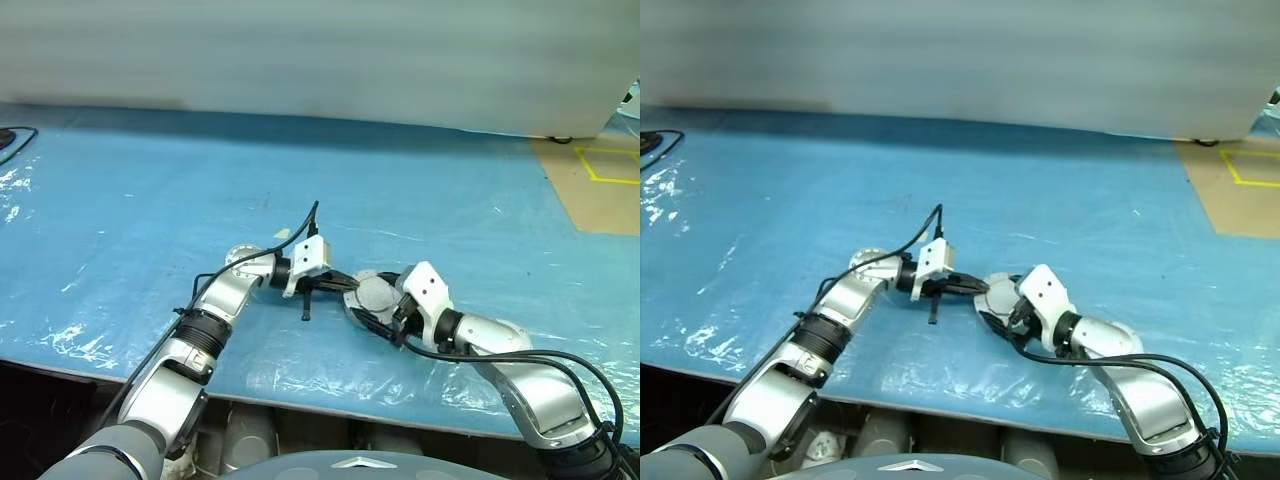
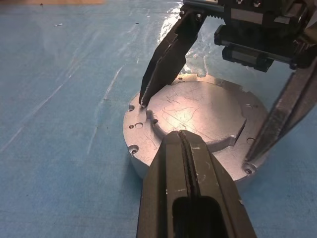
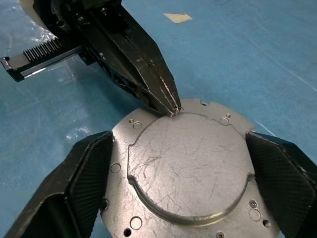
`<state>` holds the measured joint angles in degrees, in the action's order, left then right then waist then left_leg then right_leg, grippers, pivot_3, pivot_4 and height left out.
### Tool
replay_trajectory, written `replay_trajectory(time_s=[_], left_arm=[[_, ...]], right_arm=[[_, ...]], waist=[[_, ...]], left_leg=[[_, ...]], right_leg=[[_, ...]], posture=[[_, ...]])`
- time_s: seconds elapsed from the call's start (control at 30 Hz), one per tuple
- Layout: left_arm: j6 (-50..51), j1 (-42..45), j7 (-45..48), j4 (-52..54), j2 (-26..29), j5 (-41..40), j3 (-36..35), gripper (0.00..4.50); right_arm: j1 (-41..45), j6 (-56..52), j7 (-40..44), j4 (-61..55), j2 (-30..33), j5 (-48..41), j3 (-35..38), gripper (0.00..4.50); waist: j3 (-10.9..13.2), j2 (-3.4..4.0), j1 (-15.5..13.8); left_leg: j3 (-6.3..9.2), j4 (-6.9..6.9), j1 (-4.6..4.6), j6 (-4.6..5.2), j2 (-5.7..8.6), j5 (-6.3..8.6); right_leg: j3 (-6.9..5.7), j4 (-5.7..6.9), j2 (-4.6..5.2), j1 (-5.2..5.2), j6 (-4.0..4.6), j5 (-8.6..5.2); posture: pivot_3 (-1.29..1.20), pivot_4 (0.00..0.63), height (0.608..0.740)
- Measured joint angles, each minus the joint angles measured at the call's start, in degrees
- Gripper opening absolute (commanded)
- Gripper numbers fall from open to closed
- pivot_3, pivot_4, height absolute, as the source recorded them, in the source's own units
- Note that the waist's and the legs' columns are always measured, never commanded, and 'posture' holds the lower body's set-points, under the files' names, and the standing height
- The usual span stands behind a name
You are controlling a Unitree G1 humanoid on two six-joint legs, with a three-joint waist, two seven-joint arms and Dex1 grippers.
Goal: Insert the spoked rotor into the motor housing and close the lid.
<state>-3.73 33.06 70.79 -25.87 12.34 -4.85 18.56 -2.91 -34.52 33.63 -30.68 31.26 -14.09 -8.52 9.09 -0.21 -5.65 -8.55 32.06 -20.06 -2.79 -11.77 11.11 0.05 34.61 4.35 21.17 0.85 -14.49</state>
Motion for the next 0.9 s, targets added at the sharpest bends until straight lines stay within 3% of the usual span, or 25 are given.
replay_trajectory(time_s=[0.23, 0.47, 0.67, 0.9], left_arm=[[1.3, -0.1, 0.6, 1.1, 0.2, -0.1, 0.1, 0.0], [1.7, 0.0, 1.3, 1.4, 0.2, -0.2, 0.1, 0.0], [1.7, 0.1, 1.7, 1.3, 0.2, -0.3, 0.1, 0.0], [1.7, 0.1, 1.7, 1.3, -0.1, -0.4, 0.1, 0.0]], right_arm=[[0.2, -2.5, 0.6, 0.0, -2.3, -5.9, 3.8, 4.47], [2.1, -8.7, -1.5, 0.0, -4.6, -15.9, 14.2, 4.47], [1.6, -23.5, -6.5, 3.0, -4.1, -23.5, 22.1, 4.47], [1.7, -39.8, -13.4, 5.1, -13.1, -39.0, 30.9, 4.47]], waist=[[0.0, 0.01, -0.1], [0.0, 0.01, -0.2], [0.0, 0.03, -0.3], [0.0, 0.18, -0.3]], left_leg=[[-0.01, -0.21, -0.1, -0.03, 0.03, -0.02], [-0.02, -0.46, -0.1, -0.05, 0.05, -0.03], [-0.02, -0.7, -0.06, -0.08, 0.1, -0.05], [-0.02, -0.85, -0.07, -0.08, 0.1, -0.05]], right_leg=[[0.0, -0.1, 0.01, 0.12, -0.02, -0.05], [-0.01, -0.24, 0.0, 0.12, -0.03, -0.07], [-0.04, -0.35, 0.0, 0.12, -0.04, -0.06], [-0.09, -0.75, 0.01, 0.02, -0.04, -0.06]], posture=[[0.0, 0.15, 0.74], [0.0, 0.15, 0.74], [0.0, 0.15, 0.74], [0.0, 0.15, 0.74]])
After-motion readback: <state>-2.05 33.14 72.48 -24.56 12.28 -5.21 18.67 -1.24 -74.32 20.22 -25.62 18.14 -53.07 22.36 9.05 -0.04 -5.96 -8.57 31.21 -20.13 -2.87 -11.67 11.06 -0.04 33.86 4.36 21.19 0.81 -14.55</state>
